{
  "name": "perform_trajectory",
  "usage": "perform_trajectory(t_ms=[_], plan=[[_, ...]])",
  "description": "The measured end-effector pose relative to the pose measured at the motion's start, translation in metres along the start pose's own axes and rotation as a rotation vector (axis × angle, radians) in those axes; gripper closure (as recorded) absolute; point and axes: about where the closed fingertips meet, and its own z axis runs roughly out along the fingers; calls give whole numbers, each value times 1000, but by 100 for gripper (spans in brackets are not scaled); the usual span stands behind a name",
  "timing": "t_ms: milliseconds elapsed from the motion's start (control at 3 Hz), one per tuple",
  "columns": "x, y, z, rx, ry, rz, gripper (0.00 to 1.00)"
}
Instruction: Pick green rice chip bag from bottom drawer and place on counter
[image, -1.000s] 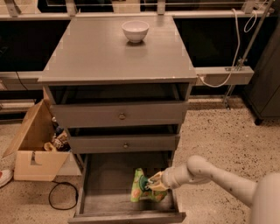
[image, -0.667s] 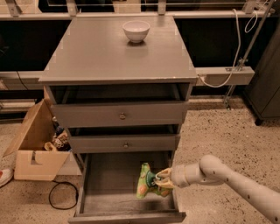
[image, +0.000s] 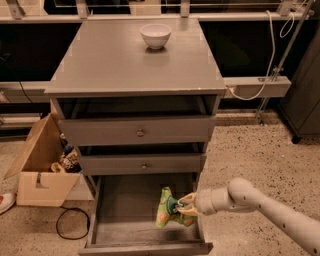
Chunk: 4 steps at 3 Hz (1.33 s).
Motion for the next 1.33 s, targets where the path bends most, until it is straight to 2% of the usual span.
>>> perform_trajectory(t_ms=[333,667,1000,1333], plan=[[-46,-10,-41,67,-31,-68,100],[-93,-20,-97,151,-49,-129,100],[-142,-32,-157,229,-51,-174,100],[-202,-42,-208,277,-16,-268,100]])
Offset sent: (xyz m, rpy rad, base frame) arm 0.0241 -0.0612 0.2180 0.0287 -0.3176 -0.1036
